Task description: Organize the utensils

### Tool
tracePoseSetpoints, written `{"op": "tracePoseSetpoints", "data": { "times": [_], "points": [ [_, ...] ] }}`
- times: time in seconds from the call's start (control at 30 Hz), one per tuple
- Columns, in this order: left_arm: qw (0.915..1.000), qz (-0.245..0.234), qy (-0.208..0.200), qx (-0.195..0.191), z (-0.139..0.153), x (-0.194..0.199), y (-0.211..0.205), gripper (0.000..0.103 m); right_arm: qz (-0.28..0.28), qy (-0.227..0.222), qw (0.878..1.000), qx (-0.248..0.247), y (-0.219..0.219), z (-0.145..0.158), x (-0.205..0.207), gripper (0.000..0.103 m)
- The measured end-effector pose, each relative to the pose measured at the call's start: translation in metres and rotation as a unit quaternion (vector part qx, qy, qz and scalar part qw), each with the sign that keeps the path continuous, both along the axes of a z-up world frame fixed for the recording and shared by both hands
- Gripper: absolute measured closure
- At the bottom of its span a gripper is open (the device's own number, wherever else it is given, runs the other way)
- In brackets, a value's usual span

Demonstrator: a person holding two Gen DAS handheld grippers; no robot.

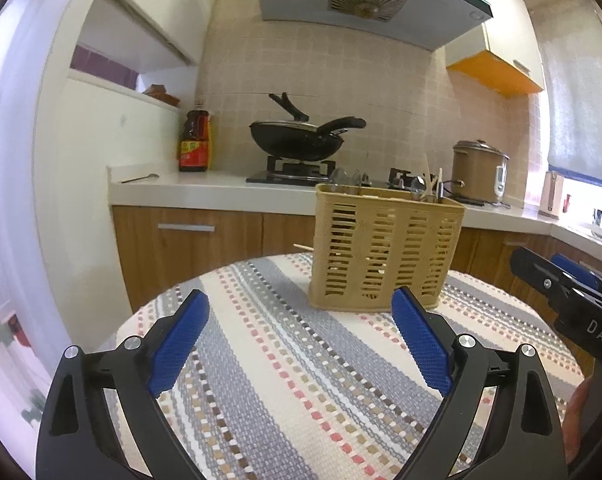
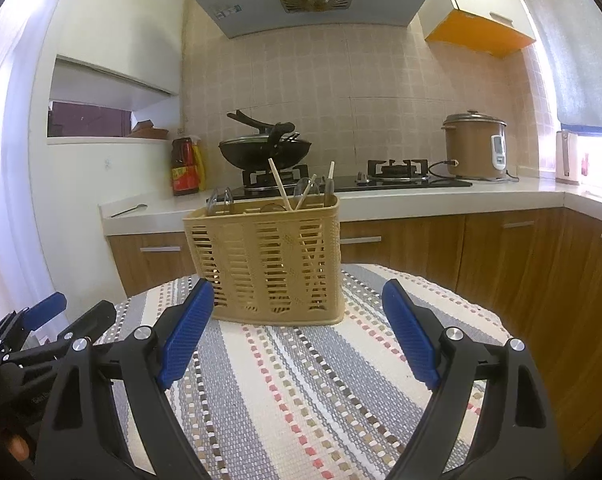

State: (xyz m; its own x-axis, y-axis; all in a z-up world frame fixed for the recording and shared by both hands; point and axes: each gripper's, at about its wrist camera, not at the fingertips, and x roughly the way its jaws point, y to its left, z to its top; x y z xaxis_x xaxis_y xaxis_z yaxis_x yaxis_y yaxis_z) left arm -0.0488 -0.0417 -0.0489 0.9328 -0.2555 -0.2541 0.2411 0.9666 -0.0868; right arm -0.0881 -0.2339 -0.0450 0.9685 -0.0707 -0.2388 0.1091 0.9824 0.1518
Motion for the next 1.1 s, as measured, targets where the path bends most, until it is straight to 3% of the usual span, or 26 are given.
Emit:
{"op": "tracePoseSetpoints", "data": {
  "times": [0.1,0.27,0.5,0.87,1.1],
  "points": [
    [1.0,0.003,-0.002,-0.001,0.0,0.0,0.001,0.008,-0.004,0.001,1.0,-0.004,0.0,-0.001,-0.001,0.021],
    [0.9995,0.027,-0.018,0.004,0.001,-0.008,0.003,0.008,-0.007,-0.001,1.0,-0.014,0.005,0.0,-0.003,0.018],
    [0.9953,0.068,-0.069,-0.001,0.011,-0.018,0.012,0.008,-0.01,-0.002,0.999,-0.032,0.012,0.0,-0.004,0.016],
    [0.9919,0.074,-0.103,0.004,0.013,-0.029,0.009,0.008,-0.016,-0.007,1.0,-0.022,0.009,0.0,-0.007,0.016],
    [0.993,0.068,-0.096,0.01,0.013,-0.027,0.007,0.008,-0.018,-0.003,0.999,-0.026,0.01,-0.001,-0.006,0.016]
  ]
}}
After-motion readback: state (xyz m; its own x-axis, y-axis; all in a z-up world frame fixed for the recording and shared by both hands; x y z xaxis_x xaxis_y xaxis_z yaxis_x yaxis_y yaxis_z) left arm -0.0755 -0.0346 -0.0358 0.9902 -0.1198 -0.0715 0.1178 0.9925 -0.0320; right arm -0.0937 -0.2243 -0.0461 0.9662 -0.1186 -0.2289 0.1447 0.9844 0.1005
